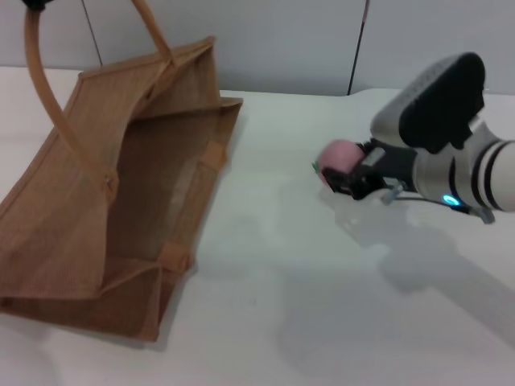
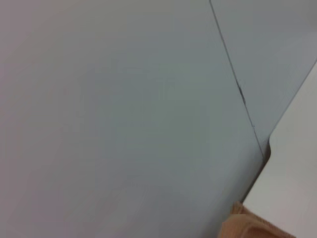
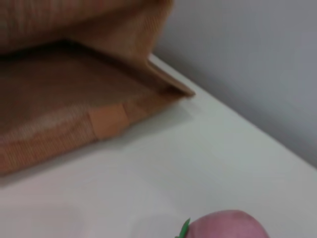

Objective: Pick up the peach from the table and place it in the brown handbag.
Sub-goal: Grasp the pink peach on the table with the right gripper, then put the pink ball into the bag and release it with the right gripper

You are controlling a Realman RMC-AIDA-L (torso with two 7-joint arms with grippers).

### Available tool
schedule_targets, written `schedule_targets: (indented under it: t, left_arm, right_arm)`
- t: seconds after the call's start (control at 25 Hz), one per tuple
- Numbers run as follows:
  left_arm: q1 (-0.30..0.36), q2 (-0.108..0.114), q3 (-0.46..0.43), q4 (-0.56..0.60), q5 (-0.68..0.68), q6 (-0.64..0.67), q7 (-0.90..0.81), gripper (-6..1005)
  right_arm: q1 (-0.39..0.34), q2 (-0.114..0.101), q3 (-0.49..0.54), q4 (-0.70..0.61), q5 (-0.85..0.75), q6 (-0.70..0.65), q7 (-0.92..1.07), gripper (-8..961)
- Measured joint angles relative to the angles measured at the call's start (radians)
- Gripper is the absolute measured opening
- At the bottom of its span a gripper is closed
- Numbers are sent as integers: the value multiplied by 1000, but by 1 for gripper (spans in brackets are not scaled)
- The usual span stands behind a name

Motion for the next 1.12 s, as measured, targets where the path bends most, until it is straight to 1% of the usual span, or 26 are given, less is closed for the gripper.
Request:
schedule_targets:
  t: [0.12,0.2,0.32,0.44,0.52,0.6,0.72,0.92,1.12]
  left_arm:
    - [-19,0,1,2,-3,7,4,121]
    - [-30,0,2,2,-4,11,5,121]
    - [-44,-1,4,6,-11,9,4,121]
    - [-47,-2,27,22,-14,6,3,121]
    - [-51,-2,40,27,-14,7,1,121]
    - [-60,-3,42,30,-16,2,0,122]
    - [-64,-7,51,40,-26,-3,-1,122]
    - [-63,-8,65,43,-33,-4,-2,122]
    - [-70,-8,65,50,-62,-5,-5,122]
  right_arm:
    - [21,3,8,-14,-1,6,-5,598]
    - [35,13,5,-16,2,9,-18,584]
    - [56,43,6,-15,6,24,-66,573]
    - [85,80,14,-5,7,33,-126,565]
    - [98,93,18,-1,8,34,-150,566]
    - [113,98,19,1,9,35,-163,567]
    - [137,100,18,1,11,34,-169,564]
    - [165,104,16,-10,12,27,-171,560]
    - [178,107,-10,3,15,15,-171,559]
